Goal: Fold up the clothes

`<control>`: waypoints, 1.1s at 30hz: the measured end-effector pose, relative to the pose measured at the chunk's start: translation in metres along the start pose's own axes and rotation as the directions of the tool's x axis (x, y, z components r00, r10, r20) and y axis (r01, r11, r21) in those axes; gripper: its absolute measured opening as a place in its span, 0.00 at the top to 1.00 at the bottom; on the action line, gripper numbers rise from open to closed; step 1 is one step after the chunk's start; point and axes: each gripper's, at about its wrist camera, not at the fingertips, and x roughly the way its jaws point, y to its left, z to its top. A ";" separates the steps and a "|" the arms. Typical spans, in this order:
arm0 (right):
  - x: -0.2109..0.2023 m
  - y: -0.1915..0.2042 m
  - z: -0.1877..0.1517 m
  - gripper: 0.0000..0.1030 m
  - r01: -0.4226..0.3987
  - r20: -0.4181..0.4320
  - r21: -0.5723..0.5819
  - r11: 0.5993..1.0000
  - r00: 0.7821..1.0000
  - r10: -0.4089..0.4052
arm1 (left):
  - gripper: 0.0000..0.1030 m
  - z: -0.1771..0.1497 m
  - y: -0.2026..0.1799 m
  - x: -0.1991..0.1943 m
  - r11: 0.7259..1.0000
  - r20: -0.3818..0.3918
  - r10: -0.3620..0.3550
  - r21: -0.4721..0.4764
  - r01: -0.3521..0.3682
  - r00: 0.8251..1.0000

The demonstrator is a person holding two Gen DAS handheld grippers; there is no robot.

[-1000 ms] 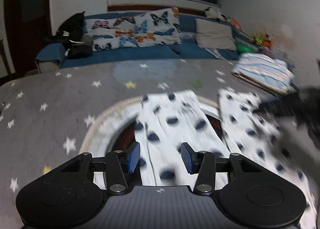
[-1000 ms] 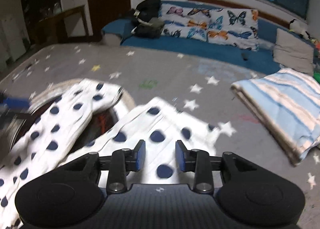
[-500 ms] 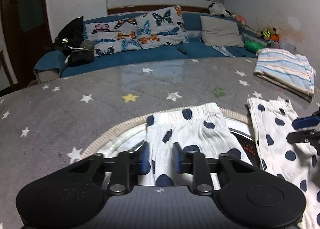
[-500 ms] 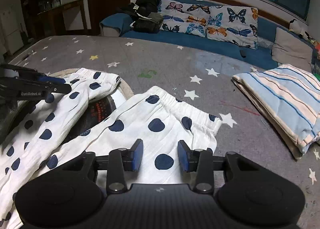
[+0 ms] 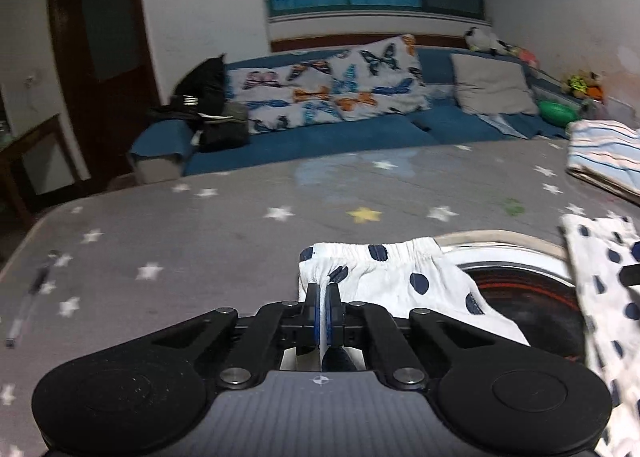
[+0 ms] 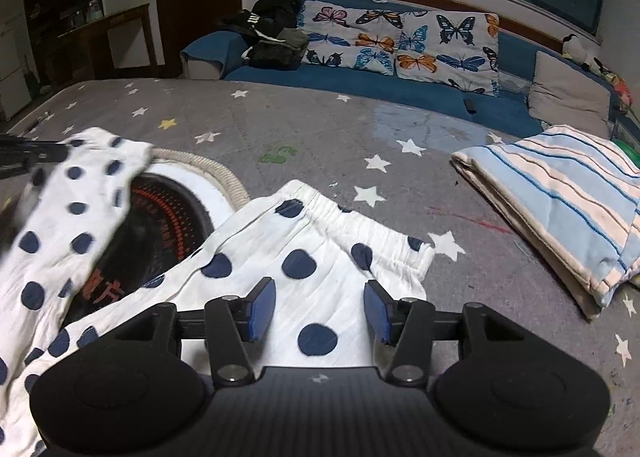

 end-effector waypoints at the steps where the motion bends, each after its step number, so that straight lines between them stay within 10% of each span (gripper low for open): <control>1: 0.002 -0.001 0.001 0.52 0.006 0.003 0.009 1.000 1.000 -0.006 | 0.98 0.000 0.008 -0.001 1.000 0.000 0.019 -0.005 -0.019 1.000; 19: 0.041 -0.033 0.039 0.52 0.143 0.019 0.114 0.983 0.989 -0.146 | 0.97 -0.018 0.087 0.028 0.974 -0.087 0.218 -0.038 -0.222 0.972; 33: -0.020 -0.005 0.015 0.54 0.041 0.008 -0.022 0.999 0.999 -0.040 | 0.90 -0.023 0.052 -0.041 0.999 -0.043 0.041 -0.017 -0.042 0.998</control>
